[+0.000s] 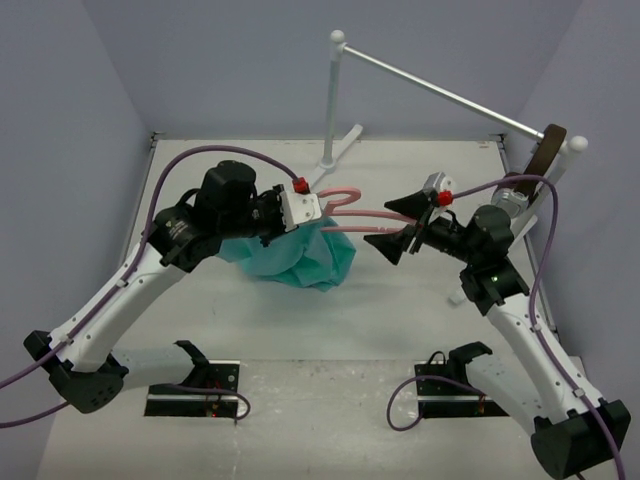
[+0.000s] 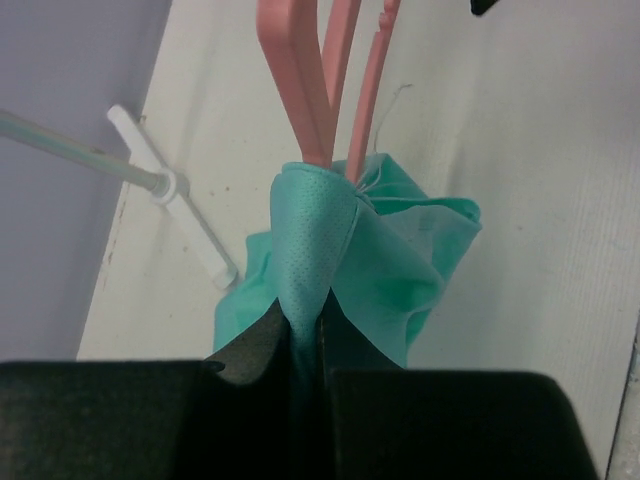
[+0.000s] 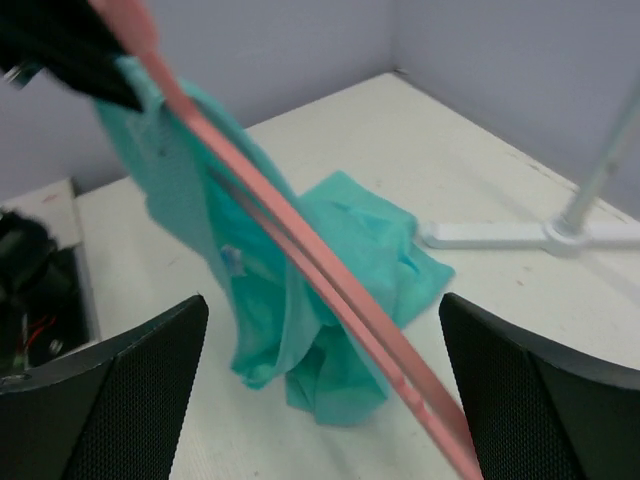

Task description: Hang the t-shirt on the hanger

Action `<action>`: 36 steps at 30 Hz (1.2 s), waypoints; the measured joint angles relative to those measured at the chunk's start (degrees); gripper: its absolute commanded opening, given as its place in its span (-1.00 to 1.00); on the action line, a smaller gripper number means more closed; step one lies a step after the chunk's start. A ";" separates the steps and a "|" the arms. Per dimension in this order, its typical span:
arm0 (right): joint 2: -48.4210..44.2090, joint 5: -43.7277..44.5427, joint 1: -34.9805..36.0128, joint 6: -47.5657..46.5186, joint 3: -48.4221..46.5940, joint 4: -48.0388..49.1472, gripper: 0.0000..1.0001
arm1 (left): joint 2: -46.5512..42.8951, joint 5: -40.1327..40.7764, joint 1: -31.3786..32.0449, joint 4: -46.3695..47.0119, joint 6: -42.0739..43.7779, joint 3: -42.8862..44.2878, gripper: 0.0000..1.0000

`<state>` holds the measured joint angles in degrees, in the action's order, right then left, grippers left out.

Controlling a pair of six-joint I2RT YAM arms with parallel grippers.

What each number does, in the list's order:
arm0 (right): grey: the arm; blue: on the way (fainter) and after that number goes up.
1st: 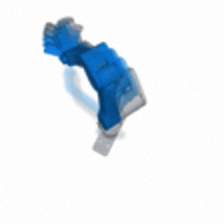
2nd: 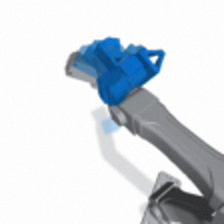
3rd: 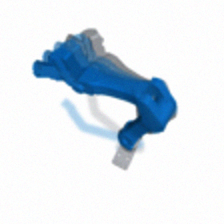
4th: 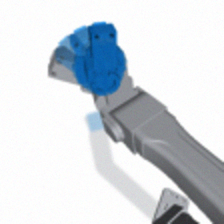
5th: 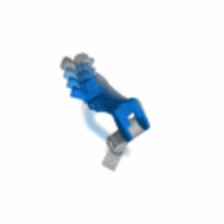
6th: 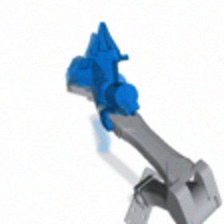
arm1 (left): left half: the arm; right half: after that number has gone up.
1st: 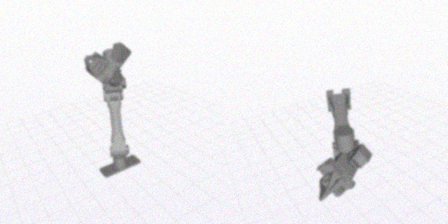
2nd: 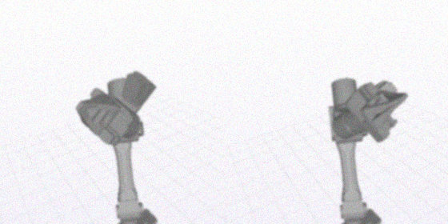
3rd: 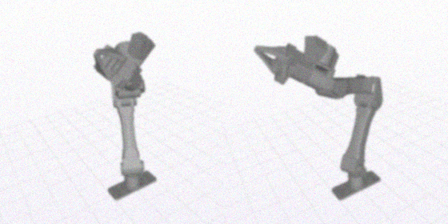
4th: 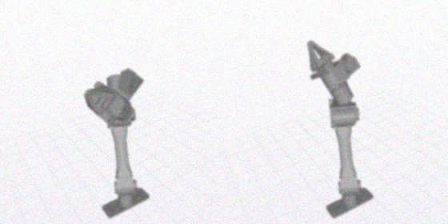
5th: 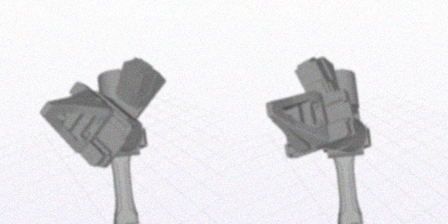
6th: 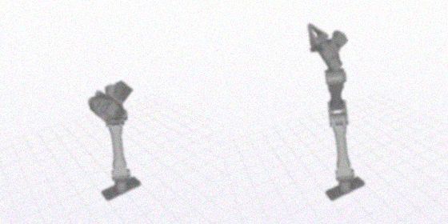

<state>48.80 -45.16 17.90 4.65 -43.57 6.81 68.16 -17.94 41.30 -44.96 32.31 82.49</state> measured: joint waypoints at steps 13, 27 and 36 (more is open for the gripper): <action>-15.42 30.87 6.96 34.42 9.48 -2.34 0.74 | -5.05 13.61 -0.41 6.48 -7.77 -3.35 -1.00; 17.63 41.20 26.70 42.38 3.24 6.37 0.10 | -7.21 9.05 -0.39 10.38 -9.41 -4.59 -1.00; 26.83 42.75 30.60 44.59 0.11 10.78 -0.39 | -7.28 8.73 -0.41 12.46 -10.91 -5.86 -1.00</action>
<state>75.63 -2.41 48.50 49.23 -43.46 17.59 60.88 -9.21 40.88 -32.50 21.40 76.64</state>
